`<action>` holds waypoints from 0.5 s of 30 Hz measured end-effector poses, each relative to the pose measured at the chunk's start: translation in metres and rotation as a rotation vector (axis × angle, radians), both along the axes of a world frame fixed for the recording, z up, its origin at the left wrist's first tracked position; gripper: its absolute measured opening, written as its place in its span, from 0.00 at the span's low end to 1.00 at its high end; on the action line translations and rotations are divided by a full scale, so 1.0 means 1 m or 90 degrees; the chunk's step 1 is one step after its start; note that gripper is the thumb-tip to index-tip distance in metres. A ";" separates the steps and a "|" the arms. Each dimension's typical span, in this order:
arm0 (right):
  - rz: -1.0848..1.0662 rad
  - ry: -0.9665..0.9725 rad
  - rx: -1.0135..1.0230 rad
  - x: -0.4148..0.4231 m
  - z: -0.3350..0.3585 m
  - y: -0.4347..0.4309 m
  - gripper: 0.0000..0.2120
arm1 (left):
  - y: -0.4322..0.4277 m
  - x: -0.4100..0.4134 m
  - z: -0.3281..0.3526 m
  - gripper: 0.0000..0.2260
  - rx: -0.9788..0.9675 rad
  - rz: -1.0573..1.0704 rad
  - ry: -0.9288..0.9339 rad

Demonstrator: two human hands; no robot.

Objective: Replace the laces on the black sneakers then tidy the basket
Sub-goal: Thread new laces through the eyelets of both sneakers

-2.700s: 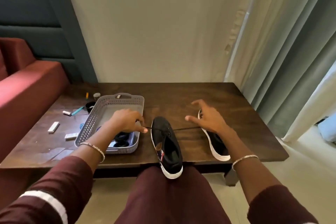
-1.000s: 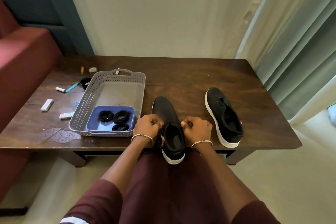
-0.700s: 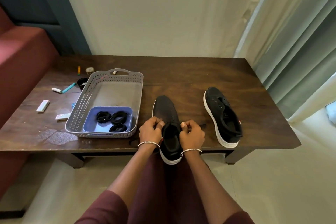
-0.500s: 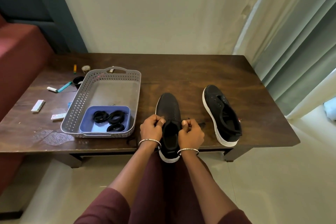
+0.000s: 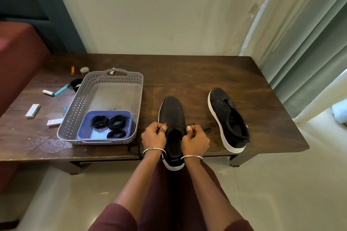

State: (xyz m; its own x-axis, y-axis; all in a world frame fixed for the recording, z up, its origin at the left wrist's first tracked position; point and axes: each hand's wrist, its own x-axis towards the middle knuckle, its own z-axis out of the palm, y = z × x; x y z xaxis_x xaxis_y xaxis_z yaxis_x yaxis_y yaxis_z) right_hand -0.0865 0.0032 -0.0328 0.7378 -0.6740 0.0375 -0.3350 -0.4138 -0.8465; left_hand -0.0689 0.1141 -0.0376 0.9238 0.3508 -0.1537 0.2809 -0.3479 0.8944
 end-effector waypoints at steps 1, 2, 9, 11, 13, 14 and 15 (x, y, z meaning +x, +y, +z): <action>0.007 0.002 0.001 0.000 -0.001 -0.001 0.07 | 0.001 0.000 0.000 0.07 -0.007 -0.002 0.003; 0.024 0.002 0.002 0.000 -0.001 -0.004 0.07 | 0.003 0.000 0.003 0.08 -0.012 -0.016 0.005; 0.296 0.075 0.028 0.007 0.020 -0.051 0.08 | 0.032 0.010 0.032 0.08 0.153 -0.253 0.015; 0.365 0.095 0.082 0.006 0.025 -0.058 0.11 | 0.034 0.009 0.046 0.09 0.170 -0.283 0.013; 0.401 0.079 0.136 0.005 0.028 -0.060 0.13 | 0.032 0.009 0.056 0.10 0.107 -0.287 -0.003; 0.416 0.062 0.160 0.006 0.030 -0.059 0.14 | 0.029 0.010 0.058 0.11 0.059 -0.285 -0.015; 0.428 0.042 0.185 0.007 0.033 -0.057 0.15 | 0.028 0.012 0.061 0.13 0.014 -0.283 -0.029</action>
